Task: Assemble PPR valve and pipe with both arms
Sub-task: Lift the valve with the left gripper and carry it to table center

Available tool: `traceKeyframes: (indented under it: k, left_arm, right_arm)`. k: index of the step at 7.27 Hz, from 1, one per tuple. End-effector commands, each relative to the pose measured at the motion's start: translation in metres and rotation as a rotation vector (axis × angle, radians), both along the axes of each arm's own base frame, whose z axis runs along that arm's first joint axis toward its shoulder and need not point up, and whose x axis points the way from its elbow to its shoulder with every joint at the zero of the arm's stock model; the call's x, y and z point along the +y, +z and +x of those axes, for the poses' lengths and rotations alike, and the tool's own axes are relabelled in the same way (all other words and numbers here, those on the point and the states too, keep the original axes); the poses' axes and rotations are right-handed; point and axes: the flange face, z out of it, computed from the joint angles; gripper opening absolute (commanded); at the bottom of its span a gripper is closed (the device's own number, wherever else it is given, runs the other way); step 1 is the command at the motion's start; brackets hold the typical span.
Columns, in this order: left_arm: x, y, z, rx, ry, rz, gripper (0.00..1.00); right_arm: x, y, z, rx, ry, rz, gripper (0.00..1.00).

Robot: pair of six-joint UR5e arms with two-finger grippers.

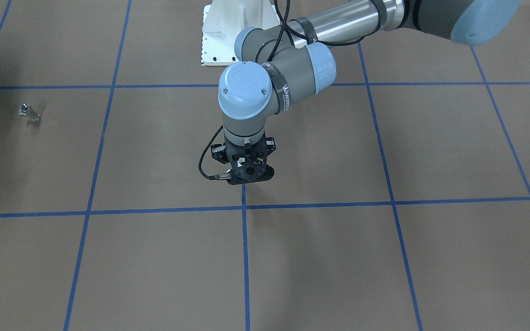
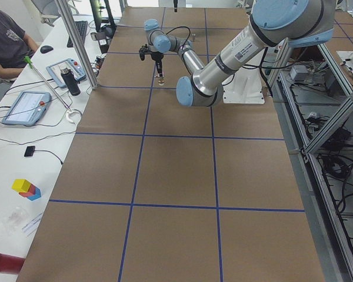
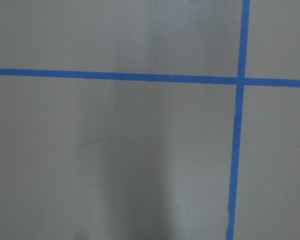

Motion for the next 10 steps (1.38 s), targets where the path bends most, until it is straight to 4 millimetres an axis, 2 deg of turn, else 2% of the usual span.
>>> traceKeyframes:
  k: [1, 3, 10]
  left_arm:
    - [0.003, 0.000, 0.006, 0.012, 0.010, 0.011, 0.00]
    - [0.001, 0.008, 0.011, -0.004, -0.001, -0.014, 0.00]
    - [0.002, 0.011, 0.014, -0.013, -0.023, -0.045, 0.00]
  right_arm:
    - [0.000, 0.000, 0.000, 0.000, -0.001, 0.001, 1.00]
    - [0.000, 0.000, 0.000, 0.000, 0.000, 0.000, 1.00]
    - [0.000, 0.001, 0.000, 0.000, -0.001, -0.002, 1.00]
